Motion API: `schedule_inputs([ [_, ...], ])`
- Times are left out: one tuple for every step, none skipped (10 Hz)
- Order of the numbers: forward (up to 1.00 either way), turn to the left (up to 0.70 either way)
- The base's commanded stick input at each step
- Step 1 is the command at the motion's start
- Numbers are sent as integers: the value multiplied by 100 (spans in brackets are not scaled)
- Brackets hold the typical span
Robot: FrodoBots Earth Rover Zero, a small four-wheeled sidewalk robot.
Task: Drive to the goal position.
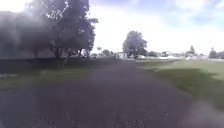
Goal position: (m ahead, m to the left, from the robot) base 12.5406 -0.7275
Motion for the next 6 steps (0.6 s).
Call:
schedule_inputs([
  [70,-20],
  [70,-19],
  [70,-3],
  [70,-1],
  [70,0],
  [70,0],
])
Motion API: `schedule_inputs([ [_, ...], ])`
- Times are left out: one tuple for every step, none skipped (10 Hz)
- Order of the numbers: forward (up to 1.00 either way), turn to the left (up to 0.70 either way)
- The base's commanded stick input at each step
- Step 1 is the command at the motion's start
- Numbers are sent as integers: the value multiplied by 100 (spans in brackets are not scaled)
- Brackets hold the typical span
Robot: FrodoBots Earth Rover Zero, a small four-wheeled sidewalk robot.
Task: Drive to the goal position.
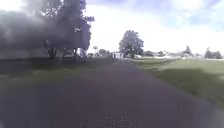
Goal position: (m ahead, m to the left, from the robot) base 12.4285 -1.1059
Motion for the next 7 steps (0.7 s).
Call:
schedule_inputs([
  [70,0],
  [70,0],
  [70,0],
  [70,0],
  [70,0],
  [70,0],
  [70,-5],
])
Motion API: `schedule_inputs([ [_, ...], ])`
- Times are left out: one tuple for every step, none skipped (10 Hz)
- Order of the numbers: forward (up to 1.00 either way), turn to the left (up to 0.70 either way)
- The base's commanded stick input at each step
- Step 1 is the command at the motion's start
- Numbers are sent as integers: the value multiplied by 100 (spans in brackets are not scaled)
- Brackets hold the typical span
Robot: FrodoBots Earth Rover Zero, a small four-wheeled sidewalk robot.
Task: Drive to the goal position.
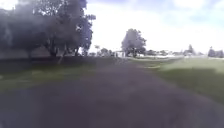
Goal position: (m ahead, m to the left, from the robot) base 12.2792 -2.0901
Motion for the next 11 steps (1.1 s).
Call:
schedule_inputs([
  [70,-14],
  [70,-24],
  [70,-24],
  [70,-24],
  [70,-24],
  [70,-24],
  [70,-23],
  [70,-24],
  [70,-24],
  [70,-24],
  [70,-23],
])
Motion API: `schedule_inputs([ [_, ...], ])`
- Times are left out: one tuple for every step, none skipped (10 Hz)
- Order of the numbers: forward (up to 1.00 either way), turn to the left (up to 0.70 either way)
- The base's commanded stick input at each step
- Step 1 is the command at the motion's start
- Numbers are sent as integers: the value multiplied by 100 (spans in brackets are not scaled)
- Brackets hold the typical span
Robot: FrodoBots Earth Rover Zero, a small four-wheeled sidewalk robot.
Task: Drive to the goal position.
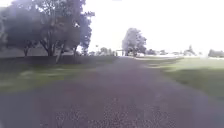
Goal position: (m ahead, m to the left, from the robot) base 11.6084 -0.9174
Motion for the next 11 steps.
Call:
schedule_inputs([
  [70,-24],
  [70,-24],
  [70,-24],
  [70,-24],
  [70,-24],
  [70,-24],
  [70,-24],
  [70,-24],
  [70,-24],
  [70,-24],
  [70,-23],
])
